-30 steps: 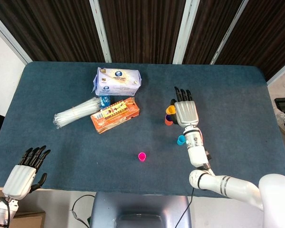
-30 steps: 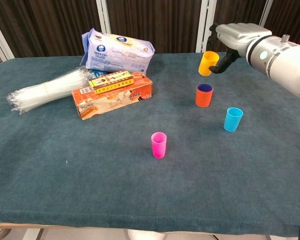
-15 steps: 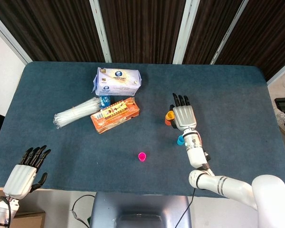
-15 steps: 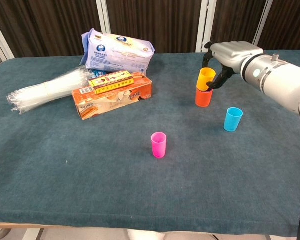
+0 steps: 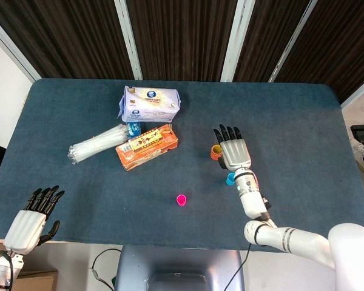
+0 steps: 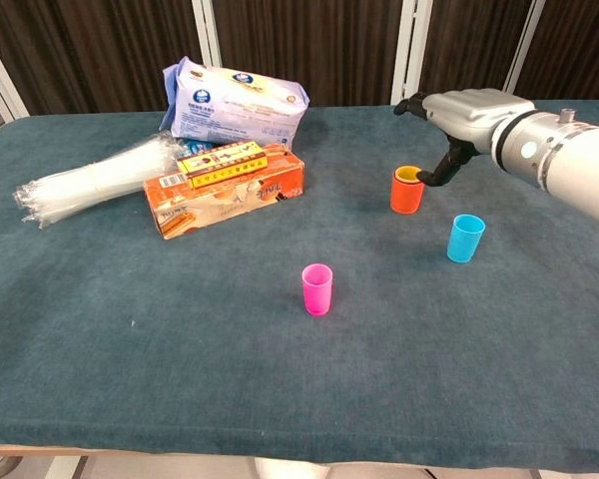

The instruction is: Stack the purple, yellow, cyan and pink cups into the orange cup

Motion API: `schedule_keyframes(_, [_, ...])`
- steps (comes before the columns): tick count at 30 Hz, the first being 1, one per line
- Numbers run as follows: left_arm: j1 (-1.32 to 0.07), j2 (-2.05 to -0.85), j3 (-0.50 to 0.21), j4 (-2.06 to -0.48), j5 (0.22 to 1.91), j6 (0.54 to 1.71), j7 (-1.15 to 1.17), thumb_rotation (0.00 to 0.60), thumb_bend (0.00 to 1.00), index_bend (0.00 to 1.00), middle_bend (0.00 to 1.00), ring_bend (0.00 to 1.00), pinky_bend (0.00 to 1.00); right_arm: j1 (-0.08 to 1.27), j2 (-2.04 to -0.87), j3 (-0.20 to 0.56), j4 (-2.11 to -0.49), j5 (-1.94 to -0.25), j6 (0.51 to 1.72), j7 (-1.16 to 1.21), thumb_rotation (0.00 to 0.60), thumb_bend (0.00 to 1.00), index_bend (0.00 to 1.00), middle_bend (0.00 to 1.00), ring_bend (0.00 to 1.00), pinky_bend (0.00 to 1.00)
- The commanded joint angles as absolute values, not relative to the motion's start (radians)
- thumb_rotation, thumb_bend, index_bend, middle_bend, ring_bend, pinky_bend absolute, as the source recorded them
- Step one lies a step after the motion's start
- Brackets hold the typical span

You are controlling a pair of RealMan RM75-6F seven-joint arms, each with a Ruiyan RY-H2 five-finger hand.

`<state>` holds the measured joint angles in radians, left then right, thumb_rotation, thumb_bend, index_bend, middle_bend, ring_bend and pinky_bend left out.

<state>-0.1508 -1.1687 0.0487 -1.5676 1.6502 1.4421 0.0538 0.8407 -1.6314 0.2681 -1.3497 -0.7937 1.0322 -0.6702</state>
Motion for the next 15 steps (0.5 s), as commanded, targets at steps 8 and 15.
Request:
schedule_keyframes(8, [-0.15, -1.171, 0.047, -1.571, 1.646, 1.443, 0.059, 0.6, 0.46, 0.0, 0.0, 0.0, 0.05, 0.64, -1.289, 0.05, -1.741, -1.16, 1.079, -0.446, 0.6, 0.48, 0.19, 0.0, 0.0, 0.0])
schedule_keyframes(15, [-0.154, -1.178, 0.051, -1.571, 1.652, 1.434, 0.069, 0.6, 0.46, 0.0, 0.0, 0.0, 0.05, 0.634, -1.356, 0.027, -1.593, -1.16, 1.02, -0.425, 0.6, 0.48, 0.23, 0.0, 0.0, 0.0])
